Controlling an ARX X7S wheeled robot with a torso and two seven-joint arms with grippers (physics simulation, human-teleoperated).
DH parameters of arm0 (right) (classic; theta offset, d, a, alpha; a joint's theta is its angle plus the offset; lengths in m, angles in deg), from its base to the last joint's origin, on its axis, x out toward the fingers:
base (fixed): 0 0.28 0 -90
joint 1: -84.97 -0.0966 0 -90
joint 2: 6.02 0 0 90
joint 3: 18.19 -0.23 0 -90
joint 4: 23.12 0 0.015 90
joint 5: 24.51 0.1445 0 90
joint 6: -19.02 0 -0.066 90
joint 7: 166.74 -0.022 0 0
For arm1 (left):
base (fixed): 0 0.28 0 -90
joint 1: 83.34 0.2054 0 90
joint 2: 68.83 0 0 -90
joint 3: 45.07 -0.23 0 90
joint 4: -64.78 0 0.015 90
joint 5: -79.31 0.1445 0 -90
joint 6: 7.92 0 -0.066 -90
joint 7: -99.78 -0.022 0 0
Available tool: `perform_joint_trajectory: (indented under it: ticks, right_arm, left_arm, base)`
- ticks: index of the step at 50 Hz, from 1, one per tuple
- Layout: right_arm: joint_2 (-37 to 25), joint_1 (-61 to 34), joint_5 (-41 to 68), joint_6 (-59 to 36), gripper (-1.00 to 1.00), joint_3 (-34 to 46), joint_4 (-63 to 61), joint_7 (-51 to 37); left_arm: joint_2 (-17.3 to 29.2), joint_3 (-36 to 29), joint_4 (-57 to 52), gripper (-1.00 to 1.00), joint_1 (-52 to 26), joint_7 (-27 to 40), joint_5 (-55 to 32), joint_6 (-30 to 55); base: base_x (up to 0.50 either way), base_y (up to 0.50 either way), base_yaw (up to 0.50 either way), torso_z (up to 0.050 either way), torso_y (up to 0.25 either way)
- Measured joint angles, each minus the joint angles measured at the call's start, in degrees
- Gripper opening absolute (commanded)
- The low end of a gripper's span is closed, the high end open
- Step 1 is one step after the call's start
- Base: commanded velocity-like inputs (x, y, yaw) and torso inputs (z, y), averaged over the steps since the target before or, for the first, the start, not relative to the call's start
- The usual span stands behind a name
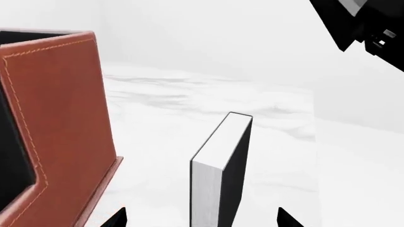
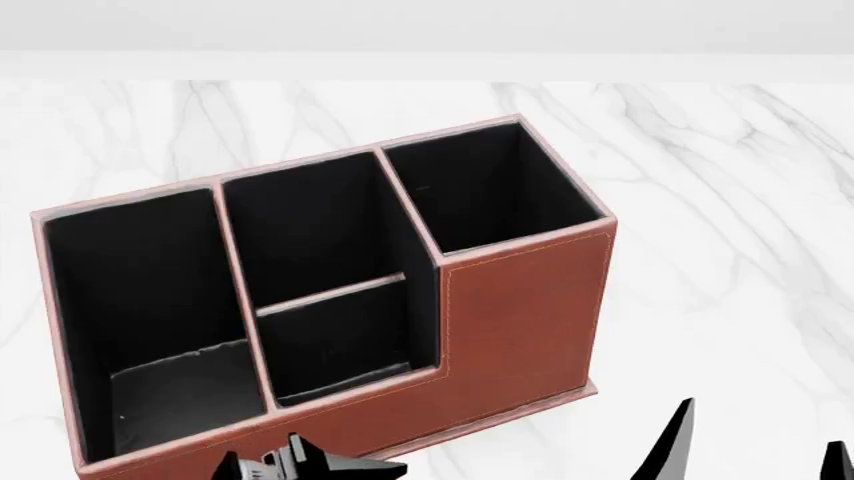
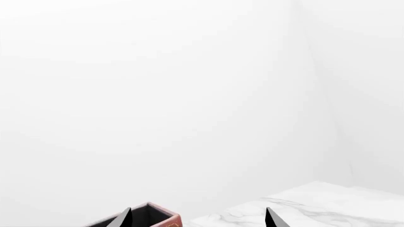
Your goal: Pick up the book and place it in the back compartment of the caddy.
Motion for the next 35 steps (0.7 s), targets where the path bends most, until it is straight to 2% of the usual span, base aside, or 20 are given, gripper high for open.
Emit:
perform_joint_trajectory:
  ticks: [35]
  right_arm:
    - [-0.4,-0.1,0.2,0.1,1.00,0.3,0.0,-0.4]
  left_arm:
    - [-4.6,-2.9,8.1,1.00,-5.4,-1.2,2.4,0.9]
  base:
    - [0.00,0.00,0.00,0.000,0.000]
